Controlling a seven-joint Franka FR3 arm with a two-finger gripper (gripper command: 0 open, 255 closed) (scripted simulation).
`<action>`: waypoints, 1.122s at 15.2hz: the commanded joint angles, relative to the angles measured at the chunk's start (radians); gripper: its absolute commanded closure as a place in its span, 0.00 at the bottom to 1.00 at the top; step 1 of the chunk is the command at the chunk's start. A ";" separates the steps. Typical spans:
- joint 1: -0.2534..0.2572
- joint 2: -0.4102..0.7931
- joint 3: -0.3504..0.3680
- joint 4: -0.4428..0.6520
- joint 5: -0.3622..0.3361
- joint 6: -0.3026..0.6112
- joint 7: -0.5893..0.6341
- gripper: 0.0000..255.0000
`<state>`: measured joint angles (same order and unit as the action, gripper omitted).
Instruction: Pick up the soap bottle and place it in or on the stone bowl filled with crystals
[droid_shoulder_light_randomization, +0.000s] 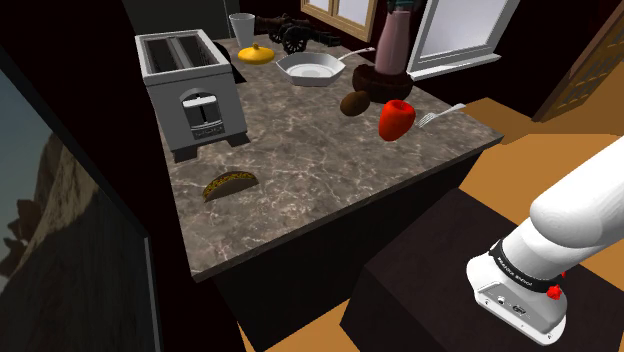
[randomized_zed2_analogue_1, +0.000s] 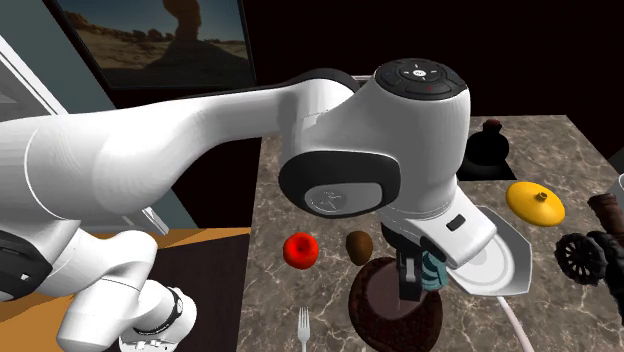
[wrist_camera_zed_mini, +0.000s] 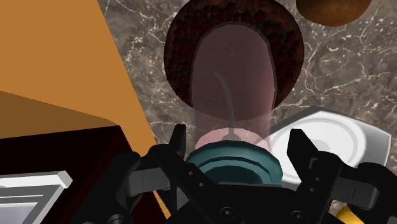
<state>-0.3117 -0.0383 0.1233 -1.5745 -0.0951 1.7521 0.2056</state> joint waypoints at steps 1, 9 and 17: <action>0.000 0.001 0.000 -0.002 0.000 0.000 0.001 0.00; 0.006 0.019 0.006 0.149 -0.003 -0.134 -0.001 0.00; 0.006 0.019 0.006 0.149 -0.003 -0.134 -0.001 0.00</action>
